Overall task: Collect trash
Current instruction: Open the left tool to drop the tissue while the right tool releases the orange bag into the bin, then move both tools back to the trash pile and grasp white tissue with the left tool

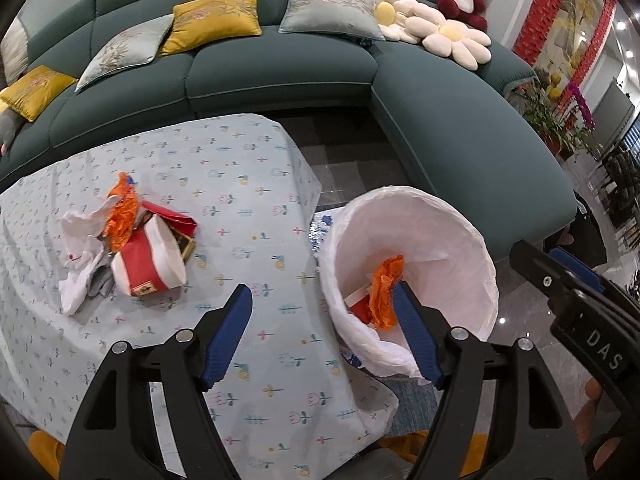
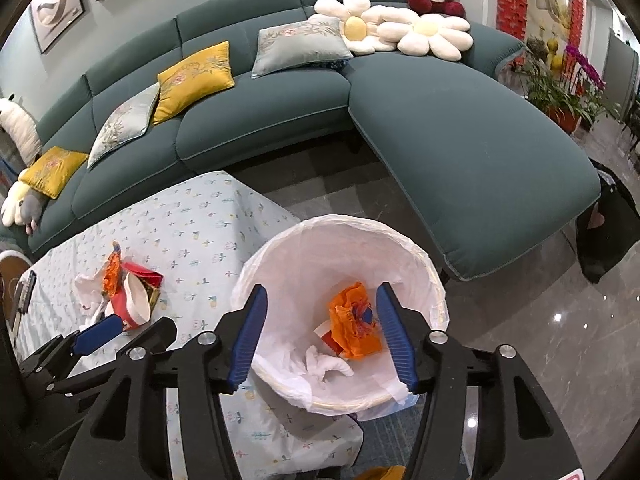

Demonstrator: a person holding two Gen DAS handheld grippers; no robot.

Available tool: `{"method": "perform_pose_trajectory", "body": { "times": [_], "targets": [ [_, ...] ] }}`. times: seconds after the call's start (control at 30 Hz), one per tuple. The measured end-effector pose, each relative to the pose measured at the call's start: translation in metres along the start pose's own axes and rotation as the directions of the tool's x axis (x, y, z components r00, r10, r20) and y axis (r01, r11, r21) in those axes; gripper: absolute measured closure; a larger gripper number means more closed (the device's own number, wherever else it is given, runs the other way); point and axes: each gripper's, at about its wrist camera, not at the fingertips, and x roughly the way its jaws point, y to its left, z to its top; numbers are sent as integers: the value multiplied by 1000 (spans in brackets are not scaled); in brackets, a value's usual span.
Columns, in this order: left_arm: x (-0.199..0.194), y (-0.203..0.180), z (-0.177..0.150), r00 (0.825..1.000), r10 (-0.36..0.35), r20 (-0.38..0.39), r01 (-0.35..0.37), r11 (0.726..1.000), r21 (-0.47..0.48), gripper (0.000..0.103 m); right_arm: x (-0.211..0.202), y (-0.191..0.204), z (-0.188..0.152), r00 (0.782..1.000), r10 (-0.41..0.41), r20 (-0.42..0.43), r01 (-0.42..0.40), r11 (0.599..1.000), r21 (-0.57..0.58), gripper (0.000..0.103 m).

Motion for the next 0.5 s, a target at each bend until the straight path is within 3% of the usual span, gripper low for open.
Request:
{"method": "perform_pose_trajectory", "body": {
  "times": [0.5],
  "targets": [
    [-20,68,-16,999,42,16,-40,995,-94,30,-8,64,-17,1000,10,-11,-11,997,-82,38]
  ]
}}
